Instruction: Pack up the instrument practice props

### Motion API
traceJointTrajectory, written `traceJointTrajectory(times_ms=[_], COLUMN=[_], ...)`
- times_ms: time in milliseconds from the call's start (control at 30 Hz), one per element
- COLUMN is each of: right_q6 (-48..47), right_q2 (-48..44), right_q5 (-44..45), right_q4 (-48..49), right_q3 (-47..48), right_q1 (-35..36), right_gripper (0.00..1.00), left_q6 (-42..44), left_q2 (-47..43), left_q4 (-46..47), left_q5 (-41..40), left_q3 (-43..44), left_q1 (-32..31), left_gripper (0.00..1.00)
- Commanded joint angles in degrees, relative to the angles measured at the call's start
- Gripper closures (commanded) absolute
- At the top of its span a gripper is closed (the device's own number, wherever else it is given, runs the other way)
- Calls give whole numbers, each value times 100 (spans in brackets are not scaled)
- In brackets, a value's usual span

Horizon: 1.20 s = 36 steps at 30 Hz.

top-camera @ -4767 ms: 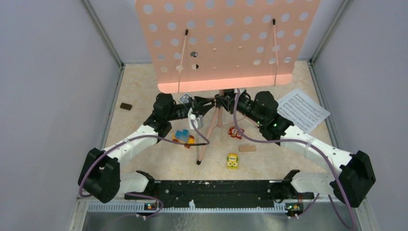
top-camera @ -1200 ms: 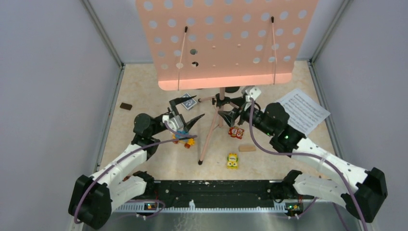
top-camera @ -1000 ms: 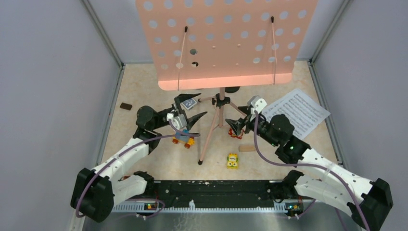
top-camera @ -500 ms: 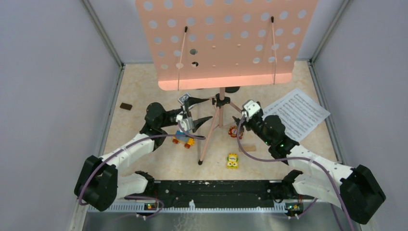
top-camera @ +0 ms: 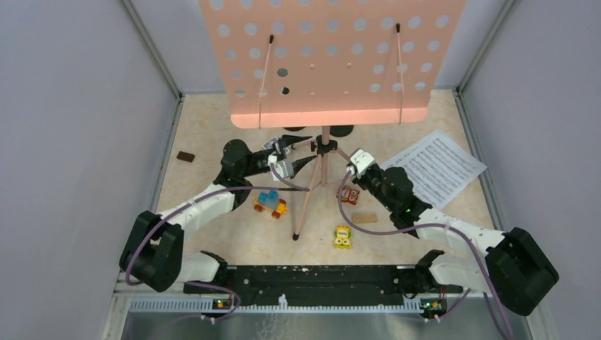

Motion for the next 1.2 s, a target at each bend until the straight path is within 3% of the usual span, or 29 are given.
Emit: traceJointTrajectory(times_ms=[0, 433, 700, 933, 1100, 1167], right_q6=[531, 569, 623, 645, 638, 640], right_q2=[32, -39, -36, -102, -216, -281], right_q5=[4, 8, -6, -46, -118, -165], right_q4=[290, 270, 239, 141, 55, 35], right_q3=[159, 126, 126, 139, 187, 203], right_q1=[16, 14, 21, 16, 16, 14], right_gripper=[100, 100, 100, 100, 100, 91], left_q6=[237, 941, 520, -1291, -3015, -3567], left_q2=[151, 281, 167, -96, -323, -422], left_q4=[-102, -1038, -942, 88, 412, 492], left_q5=[176, 48, 68, -104, -747, -1075], left_q3=[420, 706, 655, 61, -277, -402], left_q1=[-28, -28, -29, -23, -35, -50], left_gripper=[43, 68, 97, 100, 100, 100])
